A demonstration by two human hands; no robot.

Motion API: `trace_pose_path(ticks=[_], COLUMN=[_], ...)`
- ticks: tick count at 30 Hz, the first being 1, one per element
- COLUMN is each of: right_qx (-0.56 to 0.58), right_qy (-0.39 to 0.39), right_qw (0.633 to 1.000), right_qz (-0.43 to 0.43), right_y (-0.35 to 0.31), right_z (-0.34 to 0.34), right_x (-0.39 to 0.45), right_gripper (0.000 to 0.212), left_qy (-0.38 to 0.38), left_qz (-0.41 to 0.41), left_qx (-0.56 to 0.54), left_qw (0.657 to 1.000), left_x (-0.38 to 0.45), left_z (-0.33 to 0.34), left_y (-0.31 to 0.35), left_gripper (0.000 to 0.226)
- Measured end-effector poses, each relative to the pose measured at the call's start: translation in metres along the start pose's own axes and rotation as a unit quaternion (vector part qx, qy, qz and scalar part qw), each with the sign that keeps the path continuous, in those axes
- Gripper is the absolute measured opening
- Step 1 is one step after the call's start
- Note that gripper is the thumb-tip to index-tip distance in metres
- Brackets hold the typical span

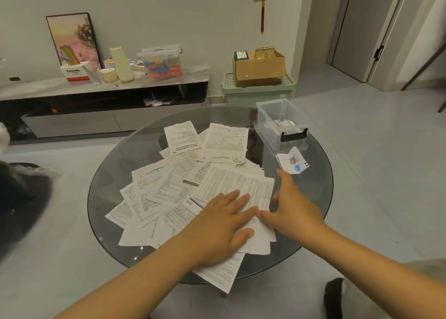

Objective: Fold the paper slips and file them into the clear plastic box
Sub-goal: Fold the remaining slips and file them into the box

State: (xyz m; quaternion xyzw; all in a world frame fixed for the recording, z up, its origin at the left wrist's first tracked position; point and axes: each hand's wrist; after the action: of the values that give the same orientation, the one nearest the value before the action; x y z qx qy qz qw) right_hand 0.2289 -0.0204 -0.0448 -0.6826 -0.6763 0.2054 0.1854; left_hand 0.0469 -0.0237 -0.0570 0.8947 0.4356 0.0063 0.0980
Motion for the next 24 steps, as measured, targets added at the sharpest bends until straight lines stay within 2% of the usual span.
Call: trace_pose_path(ticks=[1,3,6,12,16,20,24], right_qx=[-0.033,-0.135,-0.220,-0.250,-0.247,-0.236,-0.256], right_qy=[0.025,0.040,-0.017,-0.028,-0.018,-0.006,0.012], right_qw=[0.999,0.984,0.965,0.957,0.950,0.939,0.922], right_qz=[-0.028,-0.106,-0.140,-0.148,-0.189,-0.249,-0.289], right_y=[0.002,0.004,0.011,0.012,0.008,0.000,-0.006], right_z=[0.001,0.005,0.009,0.007,0.000,-0.005,-0.004], right_x=[-0.002,-0.005,-0.005,-0.004,-0.004,-0.009,-0.009], right_gripper=[0.090,0.077,0.054,0.054,0.051,0.036,0.029], left_qy=[-0.013,-0.032,-0.033,-0.052,-0.040,-0.010,0.042], left_qz=[0.001,0.006,0.002,-0.074,-0.115,-0.127,-0.112], left_qx=[-0.015,-0.029,-0.030,-0.071,-0.120,-0.113,-0.108], left_qw=[1.000,0.999,0.999,0.993,0.985,0.986,0.987], left_x=[0.000,-0.001,-0.003,-0.014,-0.016,-0.015,-0.010], left_z=[0.001,0.003,0.003,-0.003,-0.007,-0.010,-0.012], left_y=[-0.001,-0.003,-0.006,-0.019,-0.029,-0.029,-0.022], left_gripper=[0.053,0.055,0.058,0.063,0.064,0.063,0.052])
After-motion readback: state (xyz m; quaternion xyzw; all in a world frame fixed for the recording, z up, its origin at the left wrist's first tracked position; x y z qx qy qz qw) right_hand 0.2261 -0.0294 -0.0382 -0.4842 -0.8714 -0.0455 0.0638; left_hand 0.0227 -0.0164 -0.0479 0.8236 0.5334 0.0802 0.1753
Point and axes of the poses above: each hand's wrist, its own x-axis towards the middle knuckle, its own z-axis out of the palm, y = z × x, and after that the axes turned 3 degrees about -x, right-handed
